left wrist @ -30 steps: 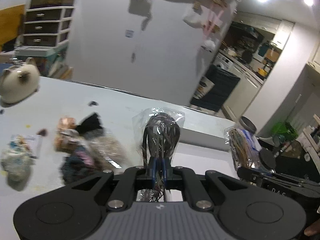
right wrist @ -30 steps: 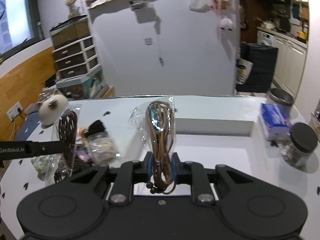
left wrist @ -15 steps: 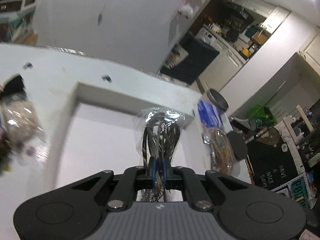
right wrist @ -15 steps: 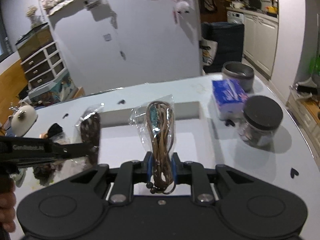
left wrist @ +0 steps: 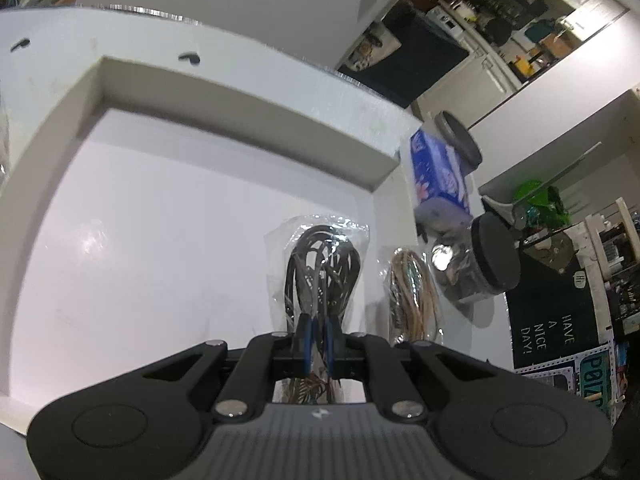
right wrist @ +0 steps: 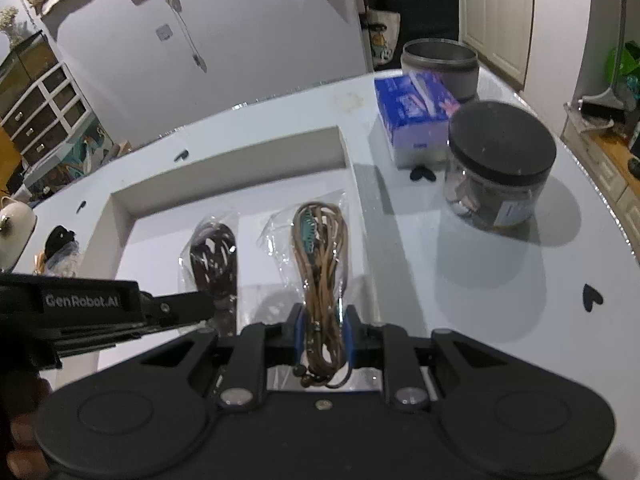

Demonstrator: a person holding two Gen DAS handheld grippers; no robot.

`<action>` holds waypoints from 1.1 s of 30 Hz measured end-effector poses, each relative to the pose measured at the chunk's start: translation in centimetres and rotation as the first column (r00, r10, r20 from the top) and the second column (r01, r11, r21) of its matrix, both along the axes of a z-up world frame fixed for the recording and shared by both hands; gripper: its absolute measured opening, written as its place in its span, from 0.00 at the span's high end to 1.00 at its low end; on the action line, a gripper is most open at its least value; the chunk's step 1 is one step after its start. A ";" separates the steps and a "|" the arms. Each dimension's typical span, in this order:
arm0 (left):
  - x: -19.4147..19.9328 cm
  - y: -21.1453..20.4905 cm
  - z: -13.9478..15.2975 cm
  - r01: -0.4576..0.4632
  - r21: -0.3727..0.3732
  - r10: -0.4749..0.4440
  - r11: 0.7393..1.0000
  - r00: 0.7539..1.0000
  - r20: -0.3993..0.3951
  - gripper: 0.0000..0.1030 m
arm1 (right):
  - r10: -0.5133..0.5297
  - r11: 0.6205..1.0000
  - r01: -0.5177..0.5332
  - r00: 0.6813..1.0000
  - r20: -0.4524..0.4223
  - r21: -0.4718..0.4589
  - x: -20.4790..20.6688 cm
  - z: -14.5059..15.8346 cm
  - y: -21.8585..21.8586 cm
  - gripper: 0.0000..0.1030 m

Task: Organize soft objects
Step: 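Carry both bagged cords into the white box tray with both tools, then open both tools to release the bagged cords in the tray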

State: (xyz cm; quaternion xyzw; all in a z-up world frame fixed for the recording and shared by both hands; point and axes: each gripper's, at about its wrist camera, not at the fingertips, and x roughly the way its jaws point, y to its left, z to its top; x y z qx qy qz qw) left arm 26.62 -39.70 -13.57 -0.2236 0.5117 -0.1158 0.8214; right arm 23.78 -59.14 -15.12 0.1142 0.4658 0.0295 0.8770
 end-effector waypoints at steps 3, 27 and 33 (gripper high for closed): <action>0.5 -0.6 -0.9 -0.005 -0.002 0.005 1.000 0.999 -0.033 0.92 | 0.002 1.000 -0.002 1.000 -0.019 0.016 0.6 -0.8 0.0 0.79; -2.0 0.5 2.6 0.033 0.118 -0.036 0.992 0.999 0.031 0.21 | 0.026 0.999 -0.024 0.994 0.108 -0.026 -3.6 3.6 0.0 0.26; -4.3 1.7 5.1 0.023 0.177 -0.045 0.984 0.992 0.120 0.02 | 0.043 0.998 -0.034 0.986 0.163 -0.053 -5.4 5.5 0.2 0.16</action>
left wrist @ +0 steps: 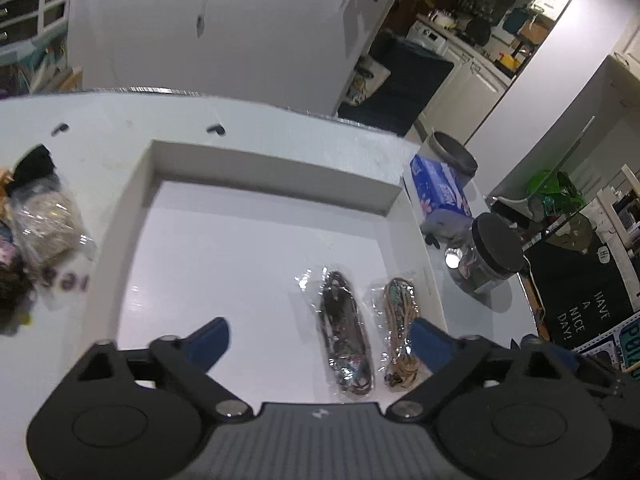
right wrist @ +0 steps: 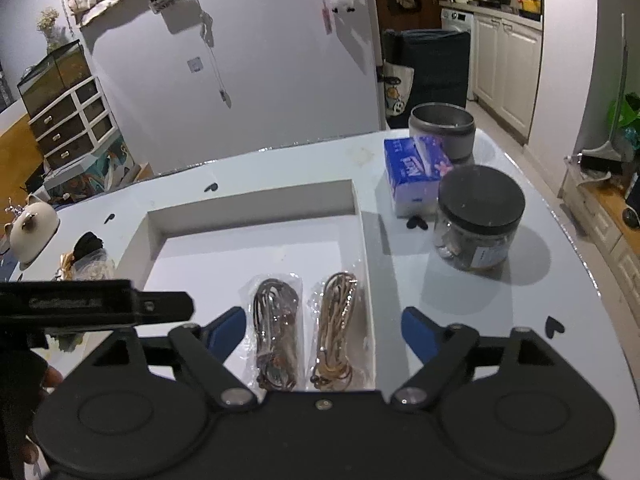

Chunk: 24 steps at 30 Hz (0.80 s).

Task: Organize soft objects
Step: 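Open both tools to release the bagged cords in the tray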

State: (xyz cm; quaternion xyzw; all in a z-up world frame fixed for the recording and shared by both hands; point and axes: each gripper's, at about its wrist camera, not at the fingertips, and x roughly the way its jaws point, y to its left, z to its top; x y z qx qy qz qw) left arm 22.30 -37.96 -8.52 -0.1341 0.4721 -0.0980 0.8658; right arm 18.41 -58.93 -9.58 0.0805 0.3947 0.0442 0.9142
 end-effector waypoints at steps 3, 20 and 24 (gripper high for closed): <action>-1.3 0.9 1.0 -0.004 0.019 0.003 1.000 0.999 0.040 0.00 | 0.006 1.000 -0.005 1.000 0.021 -0.006 -0.9 0.7 0.2 0.06; -7.6 10.4 3.5 -0.079 0.129 0.056 0.988 0.984 0.167 0.00 | -0.029 0.997 0.034 0.997 0.071 -0.068 -4.5 1.8 4.4 0.00; -8.2 13.9 3.7 -0.109 0.123 0.086 0.986 0.981 0.175 0.00 | -0.033 0.997 0.038 0.996 0.082 -0.067 -4.5 2.1 7.1 0.00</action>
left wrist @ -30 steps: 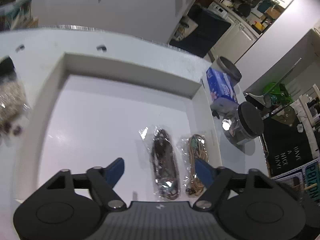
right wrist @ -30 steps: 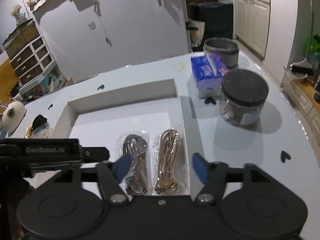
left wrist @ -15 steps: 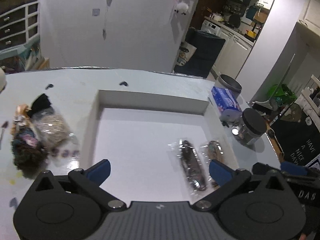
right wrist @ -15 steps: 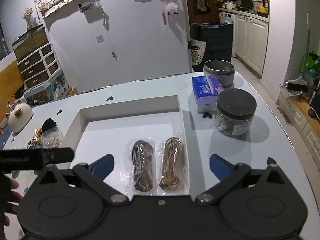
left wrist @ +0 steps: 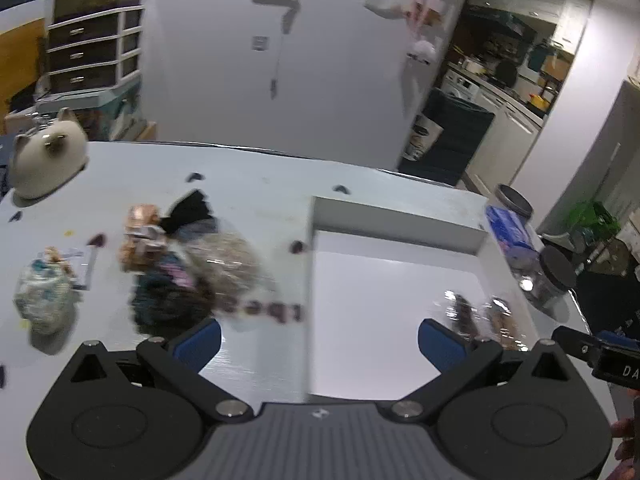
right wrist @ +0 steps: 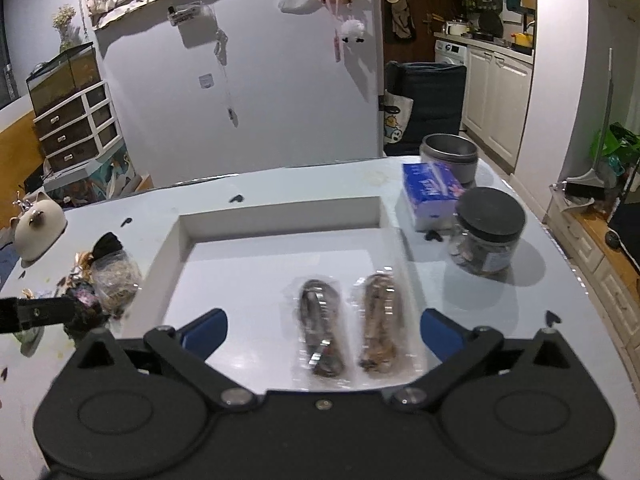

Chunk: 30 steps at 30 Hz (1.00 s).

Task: Organize soft objects
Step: 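Open both tools to release the bagged cords in the tray, then grasp the floral pouch with left tool while right tool grasps knitted scrunchies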

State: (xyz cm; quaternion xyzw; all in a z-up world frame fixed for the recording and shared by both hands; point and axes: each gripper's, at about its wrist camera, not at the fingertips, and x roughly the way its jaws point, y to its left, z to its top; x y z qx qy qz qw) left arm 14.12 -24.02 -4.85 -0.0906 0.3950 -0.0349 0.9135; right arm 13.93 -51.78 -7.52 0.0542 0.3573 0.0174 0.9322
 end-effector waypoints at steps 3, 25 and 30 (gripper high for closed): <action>-0.2 3.0 0.3 -0.021 0.002 0.021 1.000 1.000 0.005 0.00 | -0.002 1.000 0.002 1.000 0.004 -0.003 0.3 0.1 2.6 0.00; 1.1 24.2 -0.8 -0.093 0.086 0.091 0.992 0.995 0.029 0.00 | 0.110 0.994 -0.110 0.994 -0.019 -0.001 4.9 -0.2 25.4 0.00; 1.7 25.8 -2.3 -0.031 0.117 0.029 0.993 0.999 0.015 0.00 | 0.123 0.992 -0.123 0.991 -0.041 0.006 6.5 -0.6 29.2 0.00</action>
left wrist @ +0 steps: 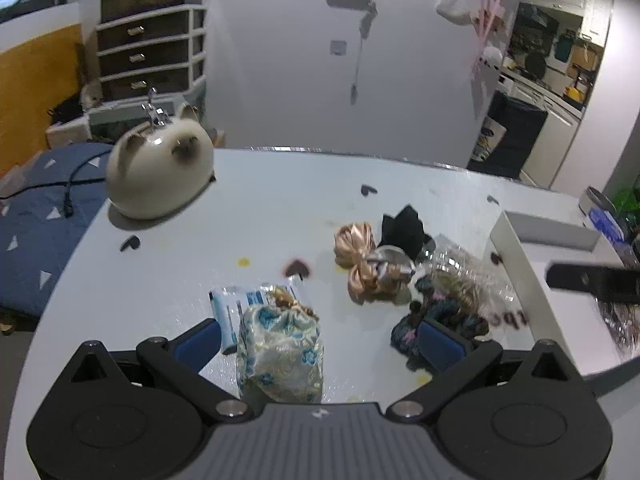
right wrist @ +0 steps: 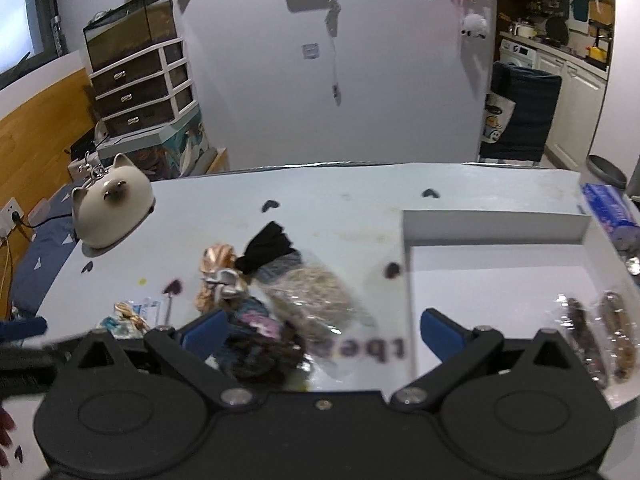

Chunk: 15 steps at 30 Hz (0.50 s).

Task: Organize soft objects
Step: 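Grasp the floral pouch with left tool while right tool grasps knitted scrunchies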

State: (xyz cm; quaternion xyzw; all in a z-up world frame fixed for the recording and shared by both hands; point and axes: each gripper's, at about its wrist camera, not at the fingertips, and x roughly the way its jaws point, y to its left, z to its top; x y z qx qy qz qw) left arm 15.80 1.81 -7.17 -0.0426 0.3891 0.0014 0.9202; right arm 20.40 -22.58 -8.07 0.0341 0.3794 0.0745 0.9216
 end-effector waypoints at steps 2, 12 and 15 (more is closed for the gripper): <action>0.2 0.5 -0.9 0.019 -0.006 -0.019 1.000 1.000 -0.014 0.02 | -0.005 1.000 0.005 1.000 -0.012 0.004 0.5 -0.2 1.0 0.00; 2.0 1.5 -5.5 0.064 -0.011 -0.065 0.998 0.993 -0.101 0.17 | -0.054 0.997 0.059 0.992 -0.113 0.042 2.6 -1.8 3.5 0.00; 2.6 1.9 -6.2 0.036 -0.031 -0.039 0.999 0.992 -0.119 0.19 | -0.074 0.991 0.090 0.985 -0.159 0.099 3.6 -2.5 3.7 0.01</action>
